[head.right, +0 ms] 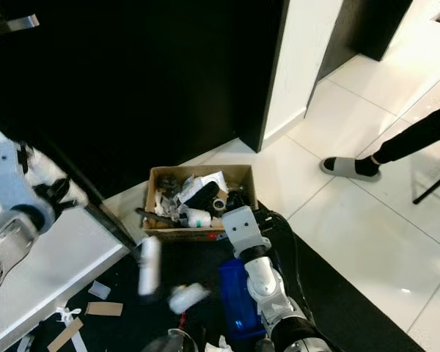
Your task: Sweep floor
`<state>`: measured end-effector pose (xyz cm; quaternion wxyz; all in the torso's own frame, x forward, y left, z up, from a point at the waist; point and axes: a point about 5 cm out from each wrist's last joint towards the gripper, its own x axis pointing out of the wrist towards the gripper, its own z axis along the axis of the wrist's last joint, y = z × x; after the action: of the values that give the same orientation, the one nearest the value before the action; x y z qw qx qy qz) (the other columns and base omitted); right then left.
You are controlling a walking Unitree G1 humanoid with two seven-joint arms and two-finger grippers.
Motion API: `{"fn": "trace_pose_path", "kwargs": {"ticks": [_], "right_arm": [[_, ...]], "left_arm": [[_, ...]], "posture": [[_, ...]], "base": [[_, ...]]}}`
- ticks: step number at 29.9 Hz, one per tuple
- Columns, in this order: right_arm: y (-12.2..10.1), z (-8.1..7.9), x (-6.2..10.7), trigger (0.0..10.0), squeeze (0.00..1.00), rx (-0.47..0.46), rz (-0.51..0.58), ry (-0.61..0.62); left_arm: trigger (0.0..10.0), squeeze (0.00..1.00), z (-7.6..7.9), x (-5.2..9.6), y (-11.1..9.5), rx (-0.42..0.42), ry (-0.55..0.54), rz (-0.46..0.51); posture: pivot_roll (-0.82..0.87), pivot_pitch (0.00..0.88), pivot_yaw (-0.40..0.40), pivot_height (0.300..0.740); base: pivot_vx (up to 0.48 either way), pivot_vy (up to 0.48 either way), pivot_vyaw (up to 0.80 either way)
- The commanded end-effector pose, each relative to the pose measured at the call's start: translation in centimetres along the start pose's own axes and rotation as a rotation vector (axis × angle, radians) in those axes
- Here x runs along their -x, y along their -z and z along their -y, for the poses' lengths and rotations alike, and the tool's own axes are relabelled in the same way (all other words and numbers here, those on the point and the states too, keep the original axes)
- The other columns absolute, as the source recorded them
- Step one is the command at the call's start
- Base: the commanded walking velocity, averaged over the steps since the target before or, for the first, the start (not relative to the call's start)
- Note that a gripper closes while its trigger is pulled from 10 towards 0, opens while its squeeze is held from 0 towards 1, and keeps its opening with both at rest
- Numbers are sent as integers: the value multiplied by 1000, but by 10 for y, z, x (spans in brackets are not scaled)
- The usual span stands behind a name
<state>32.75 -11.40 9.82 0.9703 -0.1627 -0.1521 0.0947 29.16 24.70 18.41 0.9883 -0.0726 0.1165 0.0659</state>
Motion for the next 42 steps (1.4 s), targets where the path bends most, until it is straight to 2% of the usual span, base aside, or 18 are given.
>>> {"fn": "trace_pose_path", "kwargs": {"ticks": [1, 3, 5, 8, 10, 15, 19, 20, 21, 24, 25, 27, 29, 30, 31, 33, 38, 42], "right_arm": [[15, -8, 13, 10000, 0, -4, -86, -29], [15, -8, 13, 10000, 0, -3, -86, -29], [15, -7, 12, 10000, 0, -2, -85, -29], [15, -7, 12, 10000, 0, 0, -84, -30], [15, -7, 12, 10000, 0, 0, -84, -30], [15, -6, 12, 10000, 0, 1, -82, -28], [13, -6, 11, 10000, 0, 1, -74, -25], [13, -6, 11, 10000, 0, 1, -74, -25], [13, -6, 11, 10000, 0, 1, -71, -26], [11, -6, 10, 10000, 0, 0, -58, -25], [11, -6, 10, 10000, 0, 0, -58, -25], [10, -6, 10, 10000, 0, 0, -52, -24], [10, -5, 10, 10000, 0, 1, -50, -24], [10, -5, 10, 10000, 0, 1, -50, -24], [10, -5, 10, 10000, 0, 2, -49, -24], [10, -5, 10, 10000, 0, 2, -49, -24], [9, -3, 10, 10000, 0, 7, -47, -22], [10, -2, 9, 10000, 0, 9, -48, -21]], "left_arm": [[10000, 0, -3, 3, 10, -33, -13, -28], [10000, 0, -2, 3, 13, -43, -13, -33], [10000, 0, -2, 5, 31, -59, -38, -71], [10000, 0, -5, 6, 43, -74, -79, -96], [10000, 0, -6, 6, 46, -87, -93, -98], [10000, 0, -11, 4, 62, -14, -130, -114], [10000, 0, -2, -3, 71, 130, -107, -67], [10000, 0, -2, -3, 71, 130, -107, -67], [10000, 0, 0, -6, 72, 199, -104, -64], [10000, 0, 10, -12, 72, 329, -64, -48], [10000, 0, 10, -12, 72, 329, -64, -48], [10000, 0, 19, -15, 71, 410, -27, -28], [10000, 0, 30, -19, 74, 532, -8, -33], [10000, 0, 30, -19, 74, 532, -8, -33], [10000, 0, 41, -21, 76, 594, 31, -37], [10000, 0, 46, -21, 75, 603, 56, -35], [10000, 0, 78, -14, 80, 697, 218, -104], [10000, 0, 91, -9, 80, 724, 284, -118]], "posture": [[142, 334, 117, 740], [142, 334, 117, 740], [137, 338, 113, 740], [134, 339, 113, 740], [134, 339, 113, 740], [129, 341, 114, 740], [118, 357, 113, 740], [118, 357, 113, 740], [115, 359, 113, 740], [104, 367, 112, 740], [104, 367, 112, 740], [97, 370, 112, 740], [90, 373, 111, 740], [90, 373, 111, 740], [87, 373, 110, 740], [87, 373, 110, 740], [83, 368, 110, 740], [83, 364, 109, 740]], "base": [[0, 0, 0], [0, 0, 0], [0, 0, 0], [0, 0, 0], [0, 0, 0], [0, 0, 0], [0, 0, 0], [0, 0, 0], [0, 0, 0], [0, 0, 0], [0, 0, 0], [0, 0, 0], [0, 0, 0], [0, 0, 0], [0, 0, 0], [0, 0, 0], [0, 0, 0], [0, 0, 0]]}}
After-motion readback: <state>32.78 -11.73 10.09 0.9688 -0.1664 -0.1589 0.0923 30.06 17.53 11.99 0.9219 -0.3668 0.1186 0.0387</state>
